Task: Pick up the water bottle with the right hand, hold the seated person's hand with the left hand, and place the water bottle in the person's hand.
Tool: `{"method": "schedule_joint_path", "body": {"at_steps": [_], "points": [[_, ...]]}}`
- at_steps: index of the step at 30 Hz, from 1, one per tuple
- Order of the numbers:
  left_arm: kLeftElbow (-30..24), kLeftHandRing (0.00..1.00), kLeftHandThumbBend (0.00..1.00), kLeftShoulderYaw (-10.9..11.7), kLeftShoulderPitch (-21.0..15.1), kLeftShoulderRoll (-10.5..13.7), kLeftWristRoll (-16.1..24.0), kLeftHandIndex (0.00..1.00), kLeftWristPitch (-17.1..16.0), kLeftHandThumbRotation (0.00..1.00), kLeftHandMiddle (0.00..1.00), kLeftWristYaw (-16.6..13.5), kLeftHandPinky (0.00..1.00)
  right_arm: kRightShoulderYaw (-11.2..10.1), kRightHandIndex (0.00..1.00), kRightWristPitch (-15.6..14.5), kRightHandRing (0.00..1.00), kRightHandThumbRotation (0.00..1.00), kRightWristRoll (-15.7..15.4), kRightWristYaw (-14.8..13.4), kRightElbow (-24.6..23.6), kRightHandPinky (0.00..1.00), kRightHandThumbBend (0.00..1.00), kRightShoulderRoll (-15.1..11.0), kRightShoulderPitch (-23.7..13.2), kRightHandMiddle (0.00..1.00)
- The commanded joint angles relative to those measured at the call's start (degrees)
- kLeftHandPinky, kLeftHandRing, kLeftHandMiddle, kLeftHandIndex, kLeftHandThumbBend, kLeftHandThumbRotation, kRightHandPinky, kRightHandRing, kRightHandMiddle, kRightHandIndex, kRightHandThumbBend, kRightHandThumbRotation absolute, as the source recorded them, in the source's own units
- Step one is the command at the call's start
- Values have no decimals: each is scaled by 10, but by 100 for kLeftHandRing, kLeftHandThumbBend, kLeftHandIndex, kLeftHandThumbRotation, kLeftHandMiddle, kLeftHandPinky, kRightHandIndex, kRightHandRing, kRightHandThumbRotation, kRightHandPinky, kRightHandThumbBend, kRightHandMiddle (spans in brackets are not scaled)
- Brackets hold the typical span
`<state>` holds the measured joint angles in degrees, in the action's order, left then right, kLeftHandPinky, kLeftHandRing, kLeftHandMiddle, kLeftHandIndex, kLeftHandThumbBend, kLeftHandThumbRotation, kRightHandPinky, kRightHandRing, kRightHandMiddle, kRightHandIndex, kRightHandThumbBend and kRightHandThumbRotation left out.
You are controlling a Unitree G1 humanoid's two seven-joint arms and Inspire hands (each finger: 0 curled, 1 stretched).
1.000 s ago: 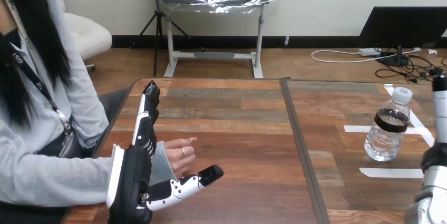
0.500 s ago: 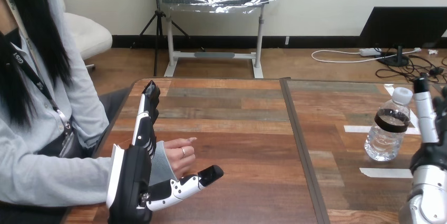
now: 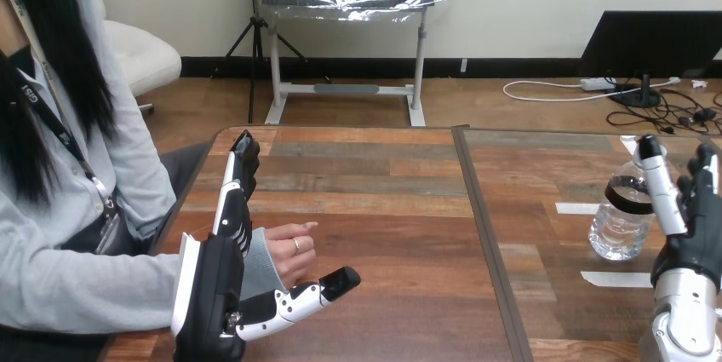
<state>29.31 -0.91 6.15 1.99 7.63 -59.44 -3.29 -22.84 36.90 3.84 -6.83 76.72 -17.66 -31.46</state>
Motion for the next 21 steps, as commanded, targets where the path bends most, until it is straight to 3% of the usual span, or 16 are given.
{"method": "schedule_joint_path", "body": {"at_steps": [1, 21], "points": [[-9, 99, 100, 7, -30, 4, 6, 99, -13, 27, 99, -6, 99, 15, 100, -12, 100, 65, -16, -3, -6, 100, 100, -20, -56, 100], [-16, 99, 100, 7, -26, 9, 3, 99, -14, 26, 99, -3, 99, 35, 100, -91, 100, 61, -51, -25, 1, 100, 100, -24, -62, 100]]}}
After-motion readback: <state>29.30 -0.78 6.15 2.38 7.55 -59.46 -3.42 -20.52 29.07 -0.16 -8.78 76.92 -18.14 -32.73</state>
